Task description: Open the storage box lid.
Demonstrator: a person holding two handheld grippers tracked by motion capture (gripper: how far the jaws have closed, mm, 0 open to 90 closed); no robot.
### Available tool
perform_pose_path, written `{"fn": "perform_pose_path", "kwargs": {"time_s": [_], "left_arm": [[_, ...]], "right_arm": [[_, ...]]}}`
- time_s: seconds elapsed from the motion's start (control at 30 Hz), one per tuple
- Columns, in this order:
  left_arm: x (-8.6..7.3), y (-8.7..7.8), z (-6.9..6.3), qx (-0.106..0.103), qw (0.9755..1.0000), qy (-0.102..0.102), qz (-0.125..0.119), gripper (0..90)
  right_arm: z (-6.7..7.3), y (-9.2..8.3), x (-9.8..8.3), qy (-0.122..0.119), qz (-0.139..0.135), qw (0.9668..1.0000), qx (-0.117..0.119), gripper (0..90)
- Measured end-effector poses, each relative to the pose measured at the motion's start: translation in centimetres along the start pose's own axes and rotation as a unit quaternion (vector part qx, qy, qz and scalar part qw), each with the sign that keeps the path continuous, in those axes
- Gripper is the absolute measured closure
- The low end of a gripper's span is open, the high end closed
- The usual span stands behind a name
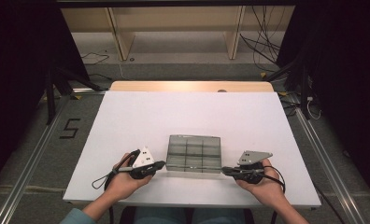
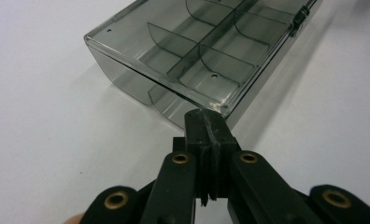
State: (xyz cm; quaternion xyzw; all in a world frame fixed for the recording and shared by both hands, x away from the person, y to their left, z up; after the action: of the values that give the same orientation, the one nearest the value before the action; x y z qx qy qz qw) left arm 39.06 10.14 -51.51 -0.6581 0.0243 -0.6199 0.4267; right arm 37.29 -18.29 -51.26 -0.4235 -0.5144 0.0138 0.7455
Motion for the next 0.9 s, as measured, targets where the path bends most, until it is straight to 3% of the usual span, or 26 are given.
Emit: {"fn": "perform_pose_path", "kwargs": {"time_s": [0.27, 0.33, 0.43, 0.67, 0.9], "left_arm": [[-0.1, 0.2, 0.2, -0.007, 0.9999, 0.010, 0.001, 89.5], [0.1, 0.3, -0.1, -0.016, 0.9998, 0.005, -0.005, 89.4], [0.2, 0.2, -0.1, -0.009, 0.9998, 0.019, -0.002, 89.2], [0.3, -0.1, 0.4, -0.007, 0.9999, 0.010, -0.010, 89.2], [0.5, -0.2, 0.1, -0.013, 0.9998, 0.010, -0.013, 89.5]], "right_arm": [[0.0, 0.1, 0.1, -0.009, -0.002, 0.9999, 0.008, 90.0], [0.0, 0.1, 0.2, -0.006, -0.007, 0.9999, 0.014, 90.0], [0.0, 0.1, 0.4, -0.004, -0.009, 0.9999, 0.014, 90.0], [0.1, 0.0, 0.5, -0.006, -0.011, 0.9999, 0.009, 90.0], [0.1, -0.7, 1.3, 0.002, -0.037, 0.9993, 0.003, 90.0]]}}
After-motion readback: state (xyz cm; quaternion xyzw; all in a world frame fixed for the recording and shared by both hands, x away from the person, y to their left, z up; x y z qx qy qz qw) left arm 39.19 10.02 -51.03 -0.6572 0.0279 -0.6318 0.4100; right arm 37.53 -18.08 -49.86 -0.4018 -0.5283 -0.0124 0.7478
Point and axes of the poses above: each handheld gripper's, and its own axes: y roughly forward along the jaws, x roughly out of its top, z roughly to its left, the point moved 7 cm from there along y, roughly forward along the jaws, and after that the axes turned 4 degrees about y, right-handed, at the moved point
